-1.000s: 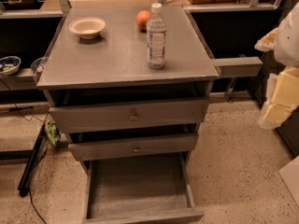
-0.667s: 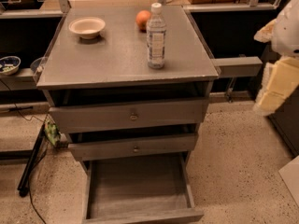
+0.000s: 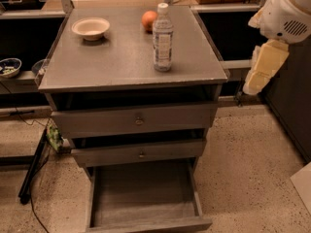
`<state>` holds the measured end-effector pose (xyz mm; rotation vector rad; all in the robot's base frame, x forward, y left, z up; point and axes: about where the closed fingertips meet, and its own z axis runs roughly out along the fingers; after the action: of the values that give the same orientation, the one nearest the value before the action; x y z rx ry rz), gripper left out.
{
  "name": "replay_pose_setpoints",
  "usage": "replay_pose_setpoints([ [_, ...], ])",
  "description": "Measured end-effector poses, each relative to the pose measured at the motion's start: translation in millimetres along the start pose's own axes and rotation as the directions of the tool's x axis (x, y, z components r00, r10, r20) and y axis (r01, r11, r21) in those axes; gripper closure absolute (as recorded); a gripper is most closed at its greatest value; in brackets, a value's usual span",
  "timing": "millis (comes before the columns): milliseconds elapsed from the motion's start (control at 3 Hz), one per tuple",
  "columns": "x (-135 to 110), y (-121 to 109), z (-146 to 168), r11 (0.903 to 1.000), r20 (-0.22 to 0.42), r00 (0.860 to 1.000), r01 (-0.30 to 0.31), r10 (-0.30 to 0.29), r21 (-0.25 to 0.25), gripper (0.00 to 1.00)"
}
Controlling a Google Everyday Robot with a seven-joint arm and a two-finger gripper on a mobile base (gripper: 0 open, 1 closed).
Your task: Place blue plastic bottle into bottom drawer
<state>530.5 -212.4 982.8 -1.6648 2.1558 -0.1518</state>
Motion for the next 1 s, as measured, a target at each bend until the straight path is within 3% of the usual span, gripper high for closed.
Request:
replay_pose_setpoints([
  [333, -24.8, -38.3, 40.9, 0.9988, 0.067, 0.997, 0.040, -0.038, -0.028, 0.00],
  [1000, -25.2, -53.7, 46.2, 0.9993, 0.104, 0.994, 0.030, -0.028, -0.021, 0.00],
])
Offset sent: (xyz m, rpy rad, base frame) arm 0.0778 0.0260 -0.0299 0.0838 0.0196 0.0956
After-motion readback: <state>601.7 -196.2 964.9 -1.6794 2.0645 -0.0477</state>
